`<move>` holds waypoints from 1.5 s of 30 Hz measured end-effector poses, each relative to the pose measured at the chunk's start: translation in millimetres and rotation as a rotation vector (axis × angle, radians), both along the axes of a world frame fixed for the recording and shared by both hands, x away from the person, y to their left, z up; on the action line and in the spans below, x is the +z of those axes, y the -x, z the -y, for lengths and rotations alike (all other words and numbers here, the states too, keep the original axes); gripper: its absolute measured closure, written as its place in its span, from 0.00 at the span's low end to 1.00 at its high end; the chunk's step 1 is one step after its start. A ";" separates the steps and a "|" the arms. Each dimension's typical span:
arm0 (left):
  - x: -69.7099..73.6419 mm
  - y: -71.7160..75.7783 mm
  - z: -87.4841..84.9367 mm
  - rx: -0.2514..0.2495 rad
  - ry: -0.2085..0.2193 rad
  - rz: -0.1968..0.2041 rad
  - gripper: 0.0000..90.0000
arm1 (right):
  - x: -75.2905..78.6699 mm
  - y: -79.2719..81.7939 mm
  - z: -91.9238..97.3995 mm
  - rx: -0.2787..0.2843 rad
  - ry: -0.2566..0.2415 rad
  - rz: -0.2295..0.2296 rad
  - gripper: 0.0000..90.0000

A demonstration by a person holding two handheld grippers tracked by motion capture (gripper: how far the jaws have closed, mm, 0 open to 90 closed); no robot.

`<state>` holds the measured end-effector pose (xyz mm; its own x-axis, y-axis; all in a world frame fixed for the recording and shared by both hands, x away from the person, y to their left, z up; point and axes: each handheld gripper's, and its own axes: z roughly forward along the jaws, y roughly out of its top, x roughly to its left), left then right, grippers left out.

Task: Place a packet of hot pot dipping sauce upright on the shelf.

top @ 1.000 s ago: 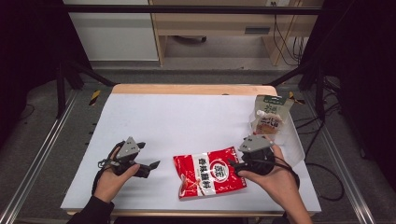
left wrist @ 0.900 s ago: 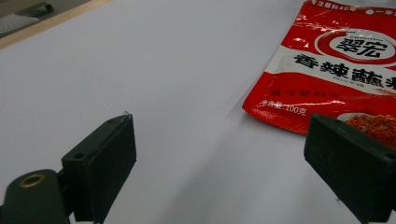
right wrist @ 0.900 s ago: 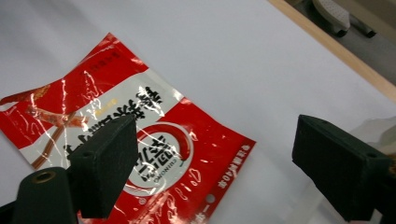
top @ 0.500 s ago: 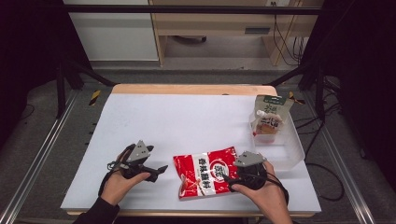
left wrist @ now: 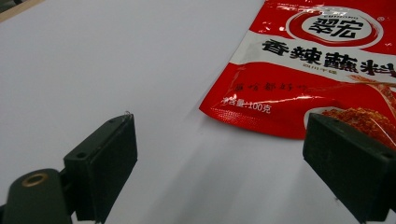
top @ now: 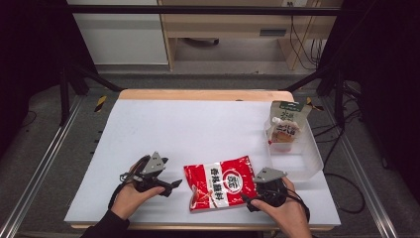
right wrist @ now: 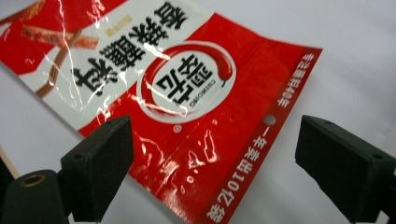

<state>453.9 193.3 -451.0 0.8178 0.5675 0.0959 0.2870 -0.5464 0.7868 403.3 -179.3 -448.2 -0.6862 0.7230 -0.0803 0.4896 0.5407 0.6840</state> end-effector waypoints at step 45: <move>7.8 -1.3 -7.5 -0.003 0.011 0.018 0.12 | 8.0 -9.5 -8.5 0.046 -0.106 -0.076 0.79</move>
<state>455.1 200.8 -443.3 0.8174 0.5665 0.1046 0.2712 -0.5386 0.7977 412.9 -170.8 -440.1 -0.7199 0.6924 0.0483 0.5189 0.4907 0.7000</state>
